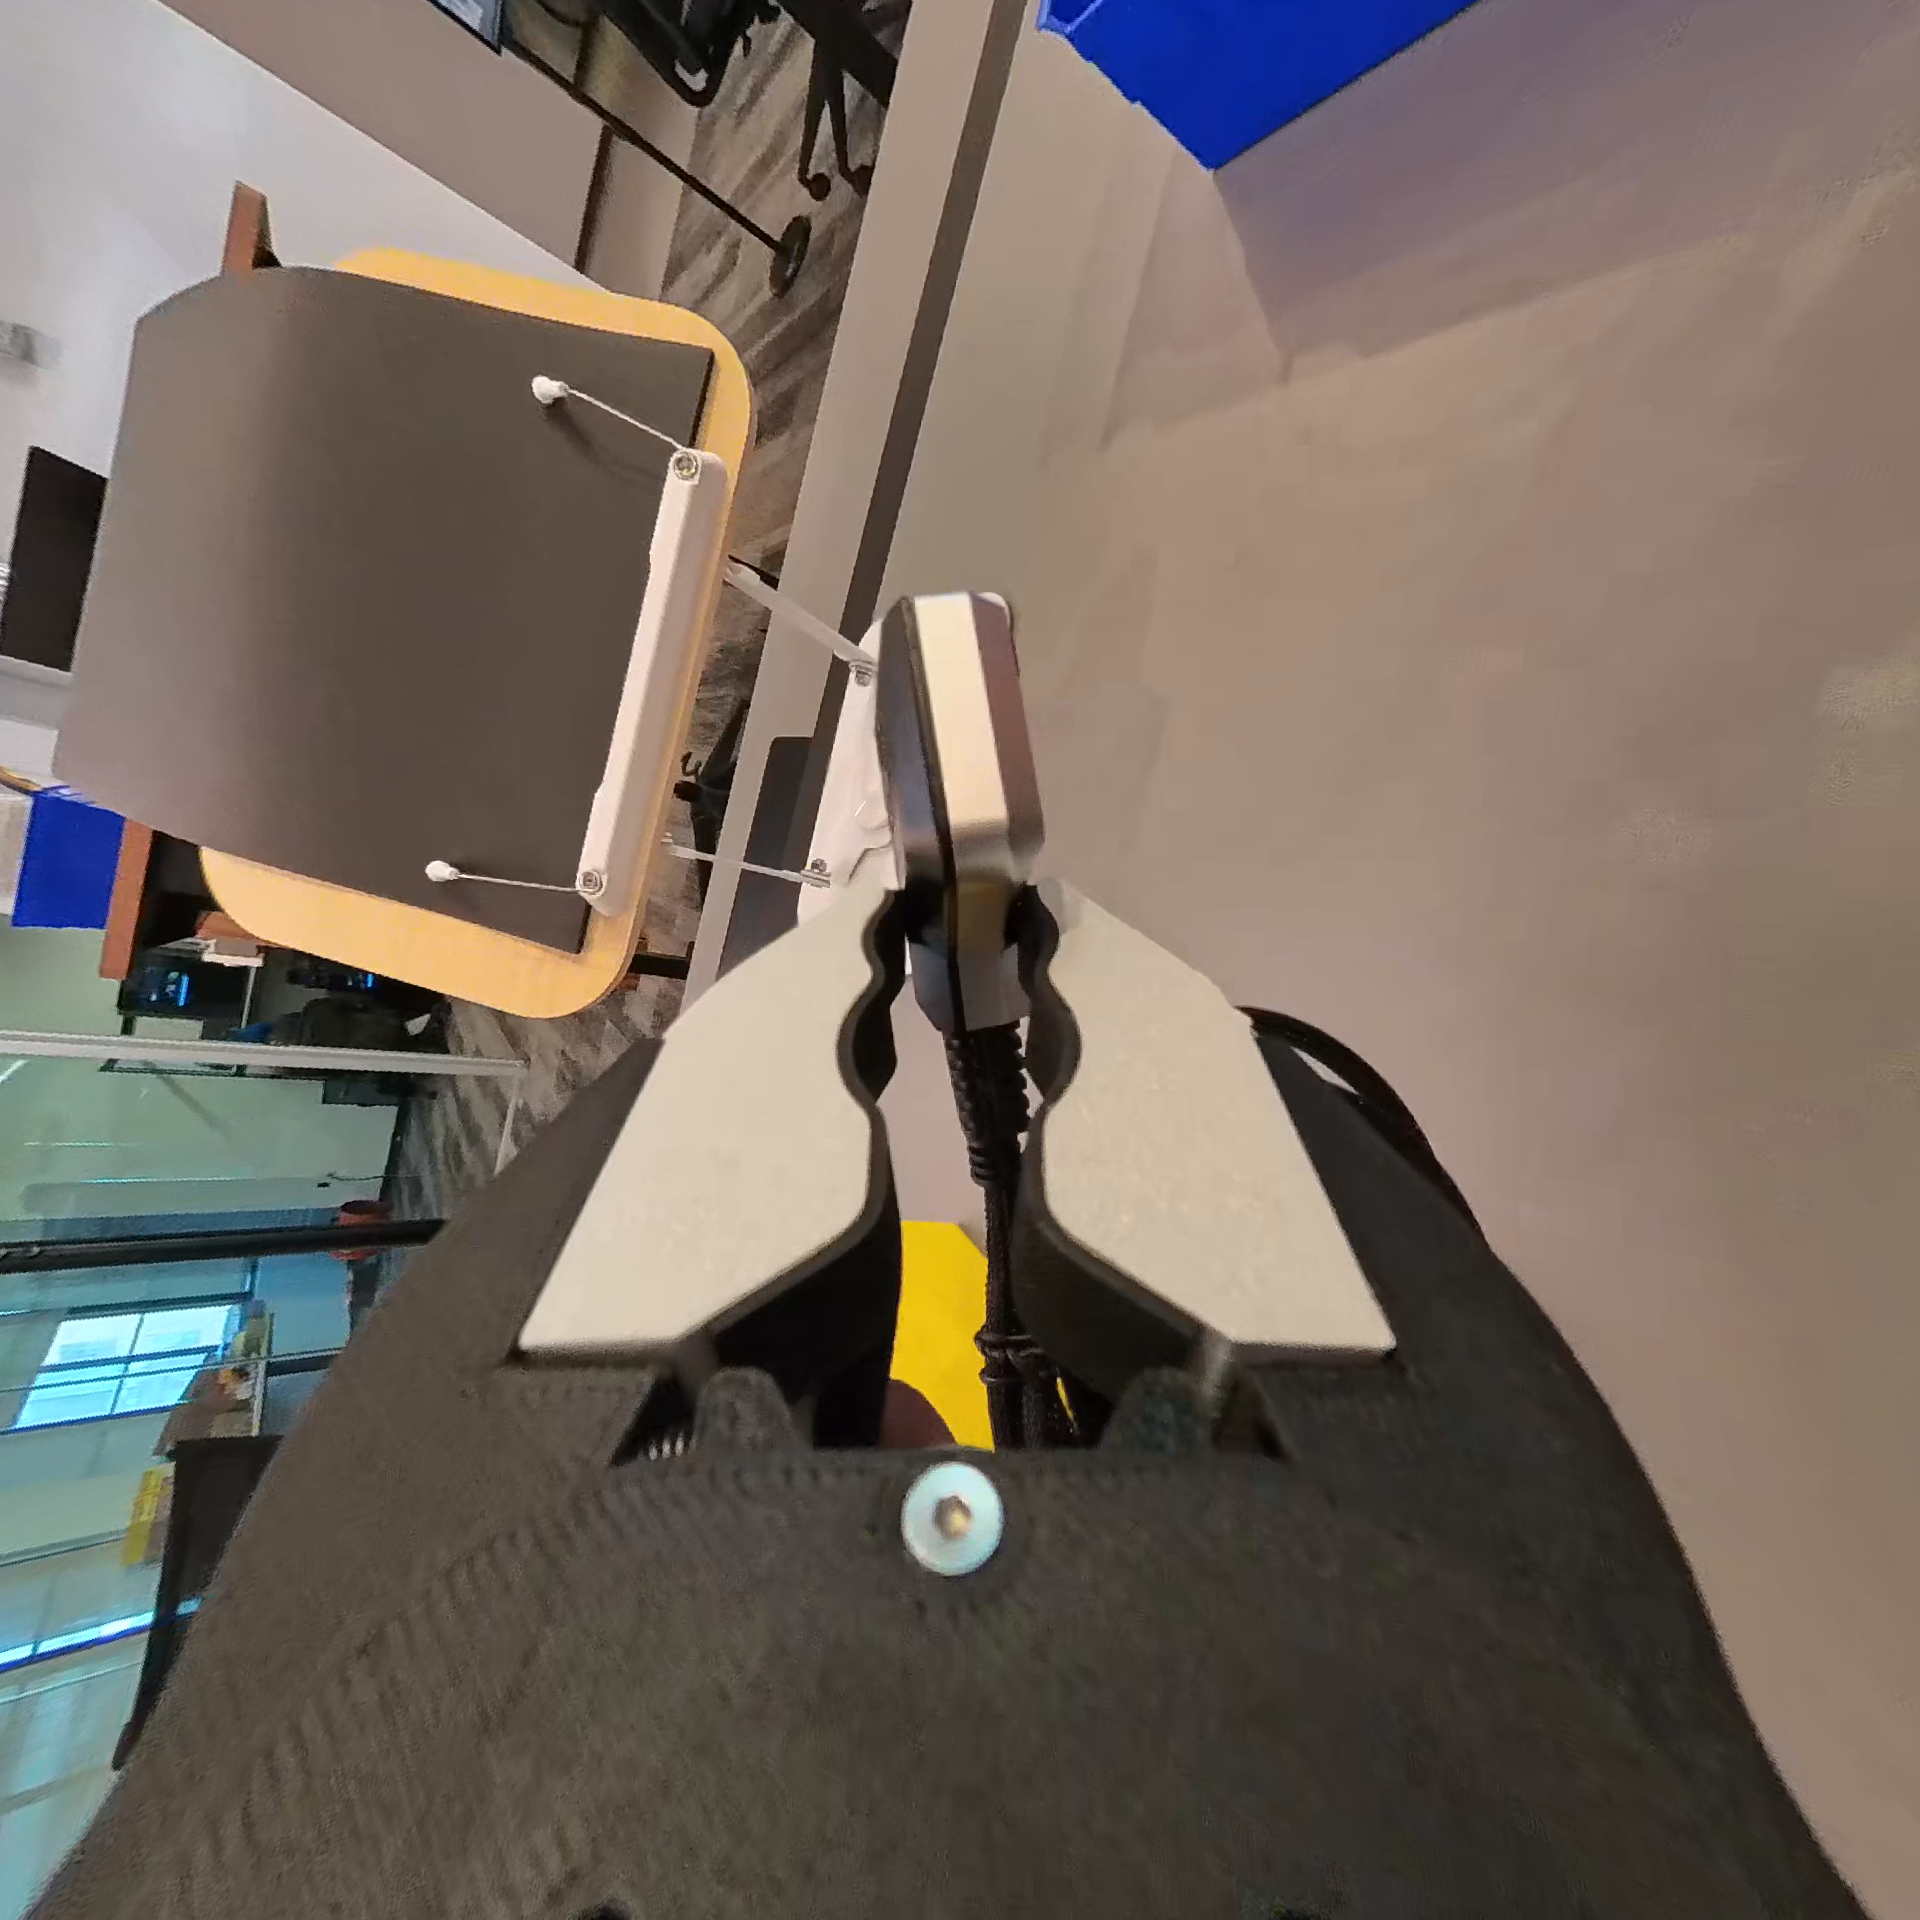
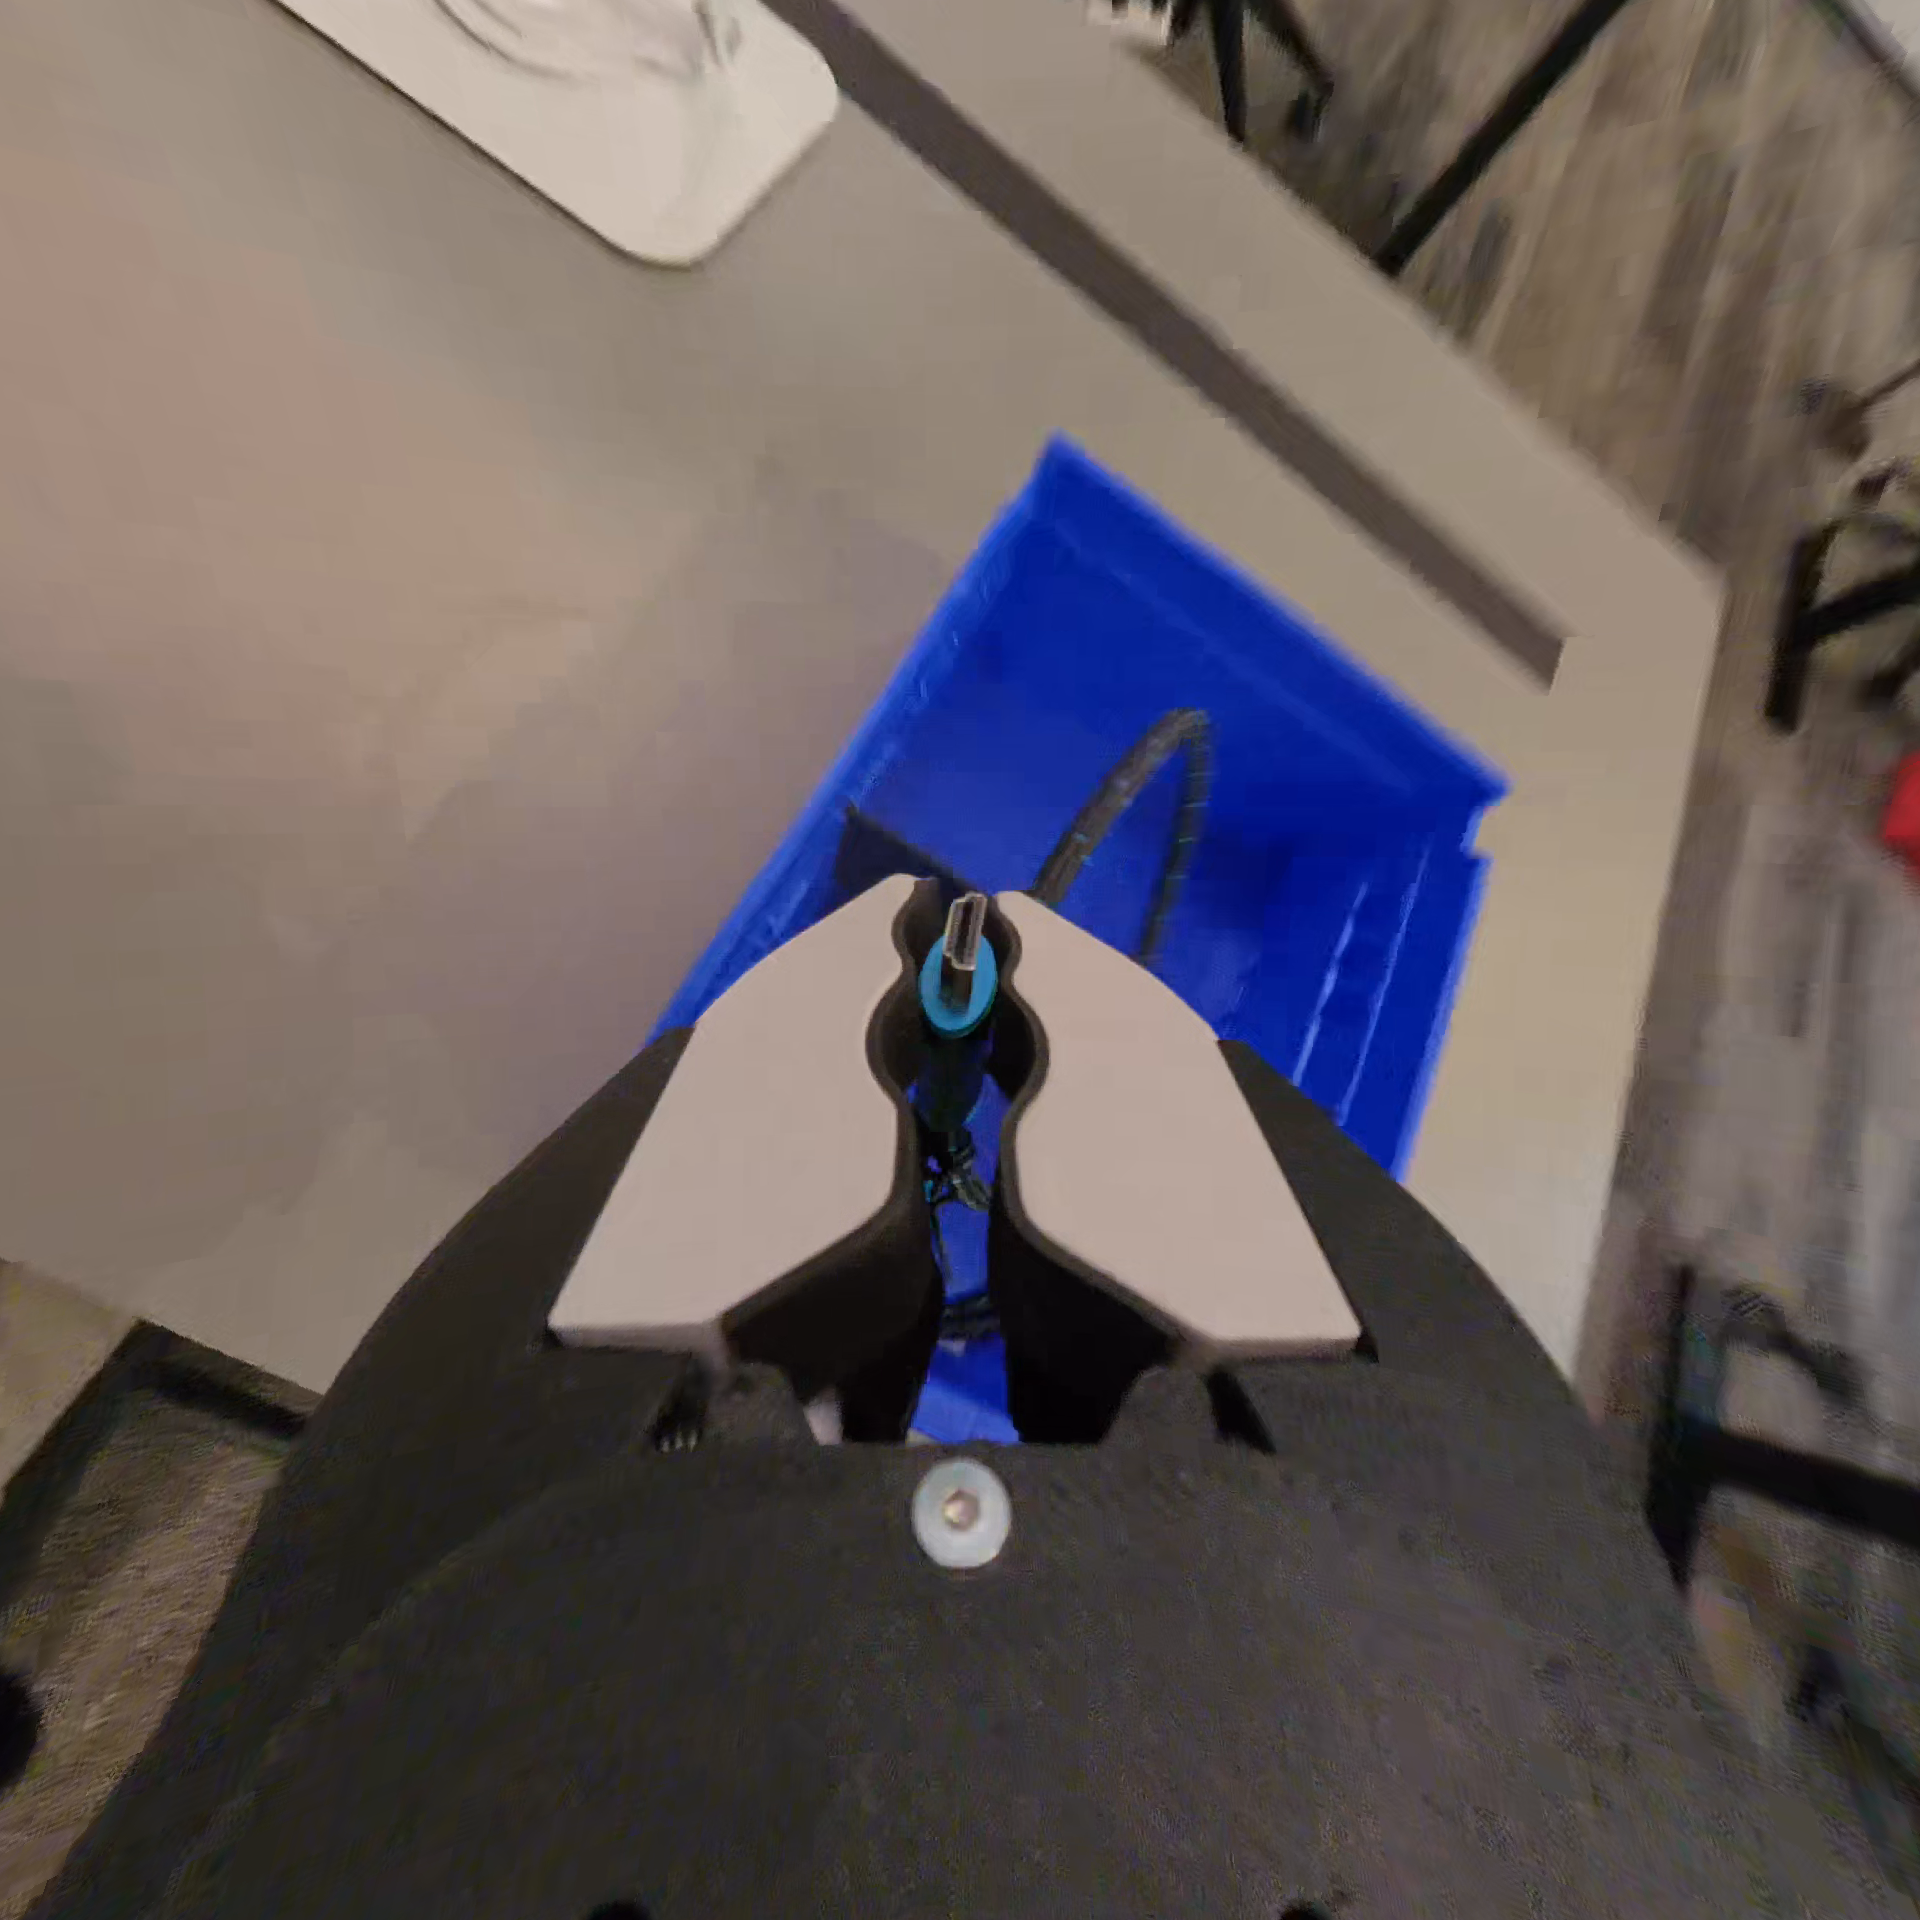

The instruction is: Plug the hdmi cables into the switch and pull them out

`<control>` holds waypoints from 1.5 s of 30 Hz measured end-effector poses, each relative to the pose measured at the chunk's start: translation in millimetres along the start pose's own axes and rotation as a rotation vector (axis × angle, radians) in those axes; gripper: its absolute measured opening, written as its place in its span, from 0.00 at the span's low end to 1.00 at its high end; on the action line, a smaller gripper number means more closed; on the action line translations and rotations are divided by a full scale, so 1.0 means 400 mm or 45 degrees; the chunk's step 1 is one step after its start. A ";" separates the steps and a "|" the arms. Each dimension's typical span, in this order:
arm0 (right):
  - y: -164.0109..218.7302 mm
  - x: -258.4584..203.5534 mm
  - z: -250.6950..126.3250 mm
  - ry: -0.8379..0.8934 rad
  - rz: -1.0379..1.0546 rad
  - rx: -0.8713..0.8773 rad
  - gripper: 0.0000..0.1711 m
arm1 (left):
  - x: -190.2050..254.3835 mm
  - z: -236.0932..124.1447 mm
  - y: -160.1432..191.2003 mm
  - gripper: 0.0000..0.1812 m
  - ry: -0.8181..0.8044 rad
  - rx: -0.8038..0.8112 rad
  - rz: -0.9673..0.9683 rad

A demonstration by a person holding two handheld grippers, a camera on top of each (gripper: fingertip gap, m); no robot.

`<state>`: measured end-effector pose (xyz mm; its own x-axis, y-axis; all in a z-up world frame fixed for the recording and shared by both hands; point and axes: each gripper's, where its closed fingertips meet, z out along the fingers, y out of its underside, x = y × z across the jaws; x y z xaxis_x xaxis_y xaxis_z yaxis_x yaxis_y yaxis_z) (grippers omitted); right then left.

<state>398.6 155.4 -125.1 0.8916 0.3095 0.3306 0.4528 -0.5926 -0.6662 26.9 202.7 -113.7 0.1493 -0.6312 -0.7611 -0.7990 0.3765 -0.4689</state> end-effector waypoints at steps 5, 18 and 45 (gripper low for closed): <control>0.154 0.004 0.076 -0.073 0.223 -0.163 0.07 | 0.000 0.003 0.000 0.11 0.002 -0.008 -0.002; 0.182 -0.074 0.144 -0.441 0.378 -0.346 0.30 | -0.001 0.013 0.023 0.11 0.011 -0.040 -0.006; -0.401 -0.761 0.009 -0.140 -1.488 0.625 0.12 | 0.098 -0.008 -0.066 0.11 0.140 0.127 0.228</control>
<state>54.4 159.1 -121.3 -0.0509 0.5329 0.8447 0.8929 0.4031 -0.2005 51.8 165.7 -129.9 -0.0583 -0.6163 -0.7854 -0.7445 0.5509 -0.3771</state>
